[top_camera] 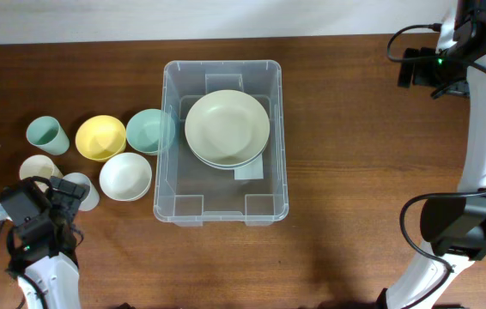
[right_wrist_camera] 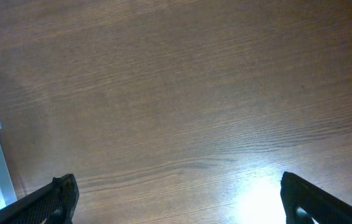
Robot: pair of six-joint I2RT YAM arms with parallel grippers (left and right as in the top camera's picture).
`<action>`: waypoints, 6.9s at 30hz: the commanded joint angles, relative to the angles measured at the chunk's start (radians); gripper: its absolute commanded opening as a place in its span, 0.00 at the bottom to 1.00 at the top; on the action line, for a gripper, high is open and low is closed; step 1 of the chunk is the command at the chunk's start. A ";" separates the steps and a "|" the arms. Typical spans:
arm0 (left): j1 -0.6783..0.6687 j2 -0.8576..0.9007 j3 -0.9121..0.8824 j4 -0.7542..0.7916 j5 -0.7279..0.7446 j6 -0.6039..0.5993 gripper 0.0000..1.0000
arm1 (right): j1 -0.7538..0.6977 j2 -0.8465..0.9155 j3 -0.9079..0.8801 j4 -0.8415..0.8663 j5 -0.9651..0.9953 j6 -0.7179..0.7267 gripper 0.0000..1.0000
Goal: Pack container
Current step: 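Move the left gripper to the grey cup and grasp it, then carry the grey cup into the container and lower it, then lower the grey cup onto the container floor and open the left gripper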
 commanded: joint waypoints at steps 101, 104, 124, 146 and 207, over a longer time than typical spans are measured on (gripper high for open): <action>-0.833 0.551 0.813 -0.694 -0.042 0.325 0.01 | -0.004 -0.003 -0.003 0.000 0.005 0.001 0.99; -0.833 0.586 0.813 -0.694 0.003 0.325 0.01 | -0.004 -0.003 -0.003 0.000 0.005 0.001 0.99; -0.859 0.597 0.652 -0.652 -0.027 0.245 0.01 | -0.004 -0.003 -0.003 0.000 0.005 0.001 0.99; -0.859 0.595 0.740 -0.599 -0.053 0.240 0.34 | -0.004 -0.003 -0.003 0.000 0.005 0.001 0.99; -1.066 0.806 0.793 -0.632 -0.224 0.284 0.01 | -0.004 -0.003 -0.003 0.000 0.005 0.001 0.99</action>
